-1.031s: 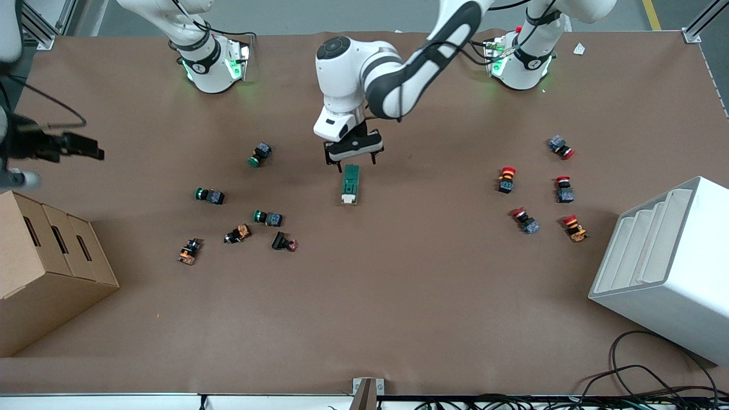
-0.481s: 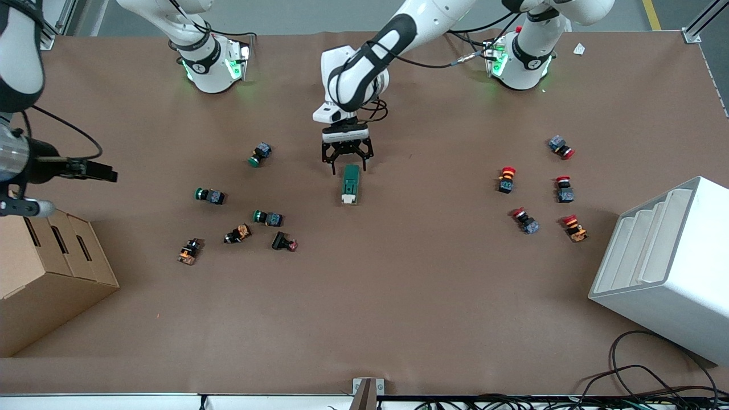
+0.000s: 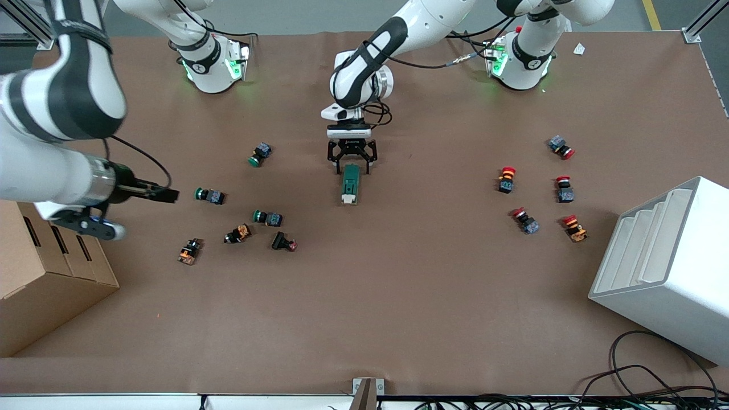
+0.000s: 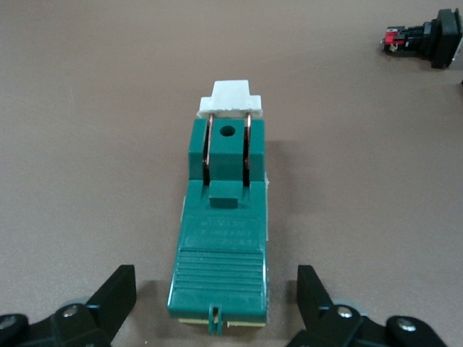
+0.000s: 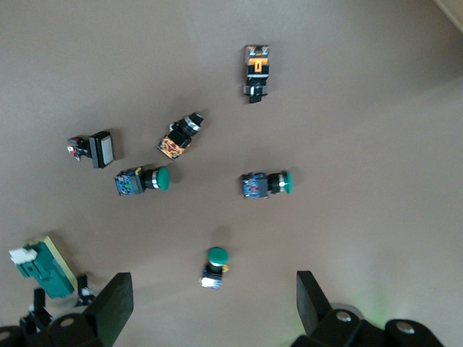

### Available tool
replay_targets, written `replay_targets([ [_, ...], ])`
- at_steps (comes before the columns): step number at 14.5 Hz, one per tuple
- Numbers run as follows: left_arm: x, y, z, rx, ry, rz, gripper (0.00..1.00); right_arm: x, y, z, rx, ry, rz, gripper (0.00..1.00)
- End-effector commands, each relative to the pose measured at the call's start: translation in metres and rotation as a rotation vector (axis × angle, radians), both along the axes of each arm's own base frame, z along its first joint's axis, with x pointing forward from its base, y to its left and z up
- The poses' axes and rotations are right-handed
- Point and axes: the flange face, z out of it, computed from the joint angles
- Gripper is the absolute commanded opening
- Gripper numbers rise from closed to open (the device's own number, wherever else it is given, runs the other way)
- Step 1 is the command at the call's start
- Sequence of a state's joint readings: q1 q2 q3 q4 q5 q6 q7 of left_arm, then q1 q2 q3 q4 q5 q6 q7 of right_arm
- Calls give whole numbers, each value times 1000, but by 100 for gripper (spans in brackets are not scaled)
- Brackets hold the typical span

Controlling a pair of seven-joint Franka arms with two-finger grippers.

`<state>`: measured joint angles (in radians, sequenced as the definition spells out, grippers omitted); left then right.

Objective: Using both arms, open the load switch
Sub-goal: 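Reach the right gripper toward the white handle while the left gripper holds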

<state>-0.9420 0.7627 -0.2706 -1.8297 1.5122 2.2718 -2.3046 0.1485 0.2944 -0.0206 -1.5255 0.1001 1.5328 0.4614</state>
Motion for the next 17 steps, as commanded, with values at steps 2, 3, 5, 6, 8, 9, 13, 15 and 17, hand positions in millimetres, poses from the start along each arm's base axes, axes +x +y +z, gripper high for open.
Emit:
replay_targets([
  [2,-14,4,-8,18,-44,-40,98,3,52,-34,-64,42,-160,100],
  [3,-15,5,-13,26,-51,-44,98,2,64,-44,-85,54,-185,100],
  [5,-26,5,-23,7,-66,-36,99,5,92,-60,-115,67,-210,100],
  [6,-27,7,-30,-22,-92,-16,99,7,102,-69,-130,79,-243,100],
  [8,-34,9,-49,-99,-150,-7,99,10,136,-95,-160,85,-303,100],
  [9,-34,12,-56,-122,-174,-6,99,10,149,-111,-174,80,-321,100],
  [13,-43,15,-73,-93,-205,-16,99,2,202,-172,-233,72,-434,100],
  [15,-45,17,-80,-79,-219,-16,99,-4,225,-192,-249,65,-506,100],
  [17,-47,17,-84,-72,-225,-15,99,-18,253,-209,-248,102,-578,100],
])
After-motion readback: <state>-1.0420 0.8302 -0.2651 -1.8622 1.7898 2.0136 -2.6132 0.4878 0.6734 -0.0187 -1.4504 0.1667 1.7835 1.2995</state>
